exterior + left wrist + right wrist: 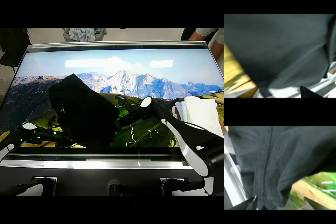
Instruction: Fold the shirts.
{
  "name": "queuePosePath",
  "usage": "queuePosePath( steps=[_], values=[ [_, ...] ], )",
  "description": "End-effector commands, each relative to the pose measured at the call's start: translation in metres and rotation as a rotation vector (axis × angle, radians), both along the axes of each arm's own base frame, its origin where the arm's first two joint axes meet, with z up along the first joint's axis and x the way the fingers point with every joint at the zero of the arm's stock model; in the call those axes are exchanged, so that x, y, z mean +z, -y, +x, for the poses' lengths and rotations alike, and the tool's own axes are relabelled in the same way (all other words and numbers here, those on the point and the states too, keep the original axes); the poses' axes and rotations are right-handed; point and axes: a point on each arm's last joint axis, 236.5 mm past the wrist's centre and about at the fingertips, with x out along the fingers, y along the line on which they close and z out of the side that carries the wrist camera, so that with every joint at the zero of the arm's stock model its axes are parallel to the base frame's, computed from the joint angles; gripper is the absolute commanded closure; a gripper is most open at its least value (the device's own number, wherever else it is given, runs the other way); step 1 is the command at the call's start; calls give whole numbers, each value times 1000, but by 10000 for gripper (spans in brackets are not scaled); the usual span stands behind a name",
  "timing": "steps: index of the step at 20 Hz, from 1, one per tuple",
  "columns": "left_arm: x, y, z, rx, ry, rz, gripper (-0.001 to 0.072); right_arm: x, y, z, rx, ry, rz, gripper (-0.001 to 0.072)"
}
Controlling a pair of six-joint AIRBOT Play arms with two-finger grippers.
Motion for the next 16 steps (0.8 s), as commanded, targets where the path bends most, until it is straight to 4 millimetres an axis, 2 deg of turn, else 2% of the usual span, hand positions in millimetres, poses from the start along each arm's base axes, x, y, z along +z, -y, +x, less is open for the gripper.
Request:
queuePosePath(
  steps=[1, 2, 3, 4, 5, 7, 8, 9, 10, 11, 12, 13, 14, 15, 16],
  values=[
    [-19, 6, 17, 81, 55, 81, 120, -12, -16, 3, -33, 14, -17, 44],
    [-22, 5, 17, 84, 47, 83, 237, -17, -21, 7, -55, 26, -26, 48],
    [-24, 5, 16, 84, 41, 85, 394, -22, -25, 14, -85, 47, -35, 177],
    [-25, 4, 17, 85, 44, 88, 571, -23, -27, 19, -99, 68, -38, 528],
    [-22, 3, 20, 57, 82, 92, 680, -20, -28, 22, -127, 56, -27, 671],
    [-2, 0, 38, 12, 173, 83, 682, 2, -24, 35, -134, 108, -2, 671],
    [18, -5, 54, 2, 240, 86, 682, 29, -18, 47, -135, 177, 24, 671],
    [49, -15, 75, -4, 340, 104, 682, 62, -9, 64, -146, 270, 44, 671],
    [92, -29, 98, 0, 467, 136, 682, 112, 5, 84, -172, 400, 73, 670],
    [145, -42, 120, 22, 605, 163, 682, 169, 21, 101, -207, 546, 101, 670],
    [210, -57, 136, 59, 757, 193, 682, 244, 42, 114, -267, 732, 140, 670],
    [294, -73, 144, 115, 936, 233, 682, 319, 65, 116, -343, 912, 177, 670],
    [383, -85, 138, 156, 1139, 291, 683, 403, 95, 105, -434, 1126, 209, 670],
    [459, -92, 120, 187, 1318, 349, 682, 472, 122, 81, -518, 1310, 232, 670],
    [523, -93, 95, 217, 1462, 392, 682, 535, 147, 45, -604, 1479, 266, 671]
  ],
)
